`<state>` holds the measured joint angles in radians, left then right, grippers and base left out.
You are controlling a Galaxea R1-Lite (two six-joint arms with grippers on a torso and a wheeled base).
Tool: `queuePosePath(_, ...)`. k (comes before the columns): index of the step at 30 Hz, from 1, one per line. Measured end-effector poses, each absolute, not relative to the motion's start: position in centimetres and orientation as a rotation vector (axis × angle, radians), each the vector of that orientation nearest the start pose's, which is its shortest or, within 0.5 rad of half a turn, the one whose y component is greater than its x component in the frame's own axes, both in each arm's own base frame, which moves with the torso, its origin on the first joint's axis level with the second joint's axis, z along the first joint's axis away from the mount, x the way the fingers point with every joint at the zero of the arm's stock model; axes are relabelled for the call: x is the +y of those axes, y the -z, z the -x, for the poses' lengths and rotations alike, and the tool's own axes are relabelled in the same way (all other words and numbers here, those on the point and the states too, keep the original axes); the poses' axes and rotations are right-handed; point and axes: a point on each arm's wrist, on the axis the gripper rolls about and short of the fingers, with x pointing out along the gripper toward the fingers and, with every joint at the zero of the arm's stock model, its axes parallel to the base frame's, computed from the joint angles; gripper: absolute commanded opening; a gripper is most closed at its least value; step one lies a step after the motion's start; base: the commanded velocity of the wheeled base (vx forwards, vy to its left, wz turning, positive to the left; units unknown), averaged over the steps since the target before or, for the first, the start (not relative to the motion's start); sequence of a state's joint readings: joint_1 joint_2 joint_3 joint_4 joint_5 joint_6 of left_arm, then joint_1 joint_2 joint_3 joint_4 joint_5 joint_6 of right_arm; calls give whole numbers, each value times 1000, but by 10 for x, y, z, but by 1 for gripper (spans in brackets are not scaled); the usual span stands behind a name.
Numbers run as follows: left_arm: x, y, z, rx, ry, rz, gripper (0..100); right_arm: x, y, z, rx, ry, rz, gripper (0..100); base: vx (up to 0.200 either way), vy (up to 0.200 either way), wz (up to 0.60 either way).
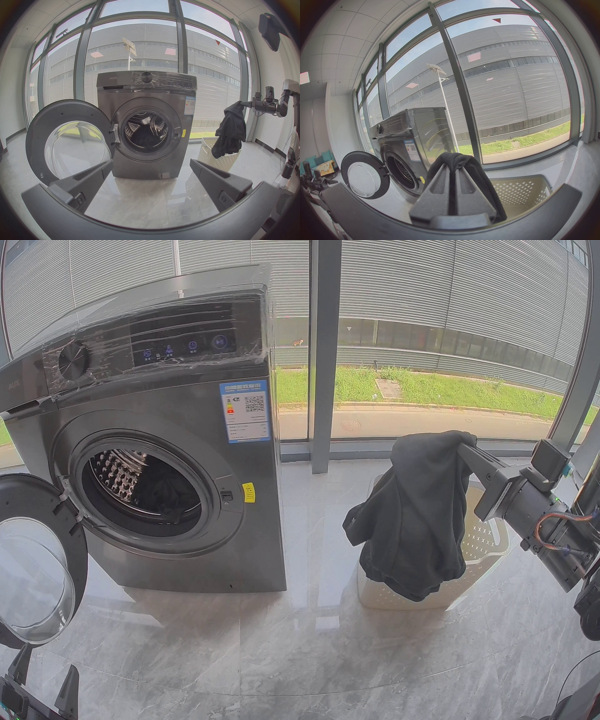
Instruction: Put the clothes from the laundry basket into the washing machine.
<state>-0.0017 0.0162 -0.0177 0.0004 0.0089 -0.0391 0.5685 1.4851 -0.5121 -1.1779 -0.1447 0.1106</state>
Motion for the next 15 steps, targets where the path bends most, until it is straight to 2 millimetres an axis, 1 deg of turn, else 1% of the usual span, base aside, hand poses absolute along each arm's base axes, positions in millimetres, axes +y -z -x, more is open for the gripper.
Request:
queuePosePath(13, 0, -81, 23, -1, -7, 41, 100, 125, -217, -199, -166, -441, -181, 0, 0, 200, 0)
queuePosePath(15, 0, -81, 23, -1, -7, 41, 100, 125, -217, -199, -165, -442, -182, 0, 0, 0, 0)
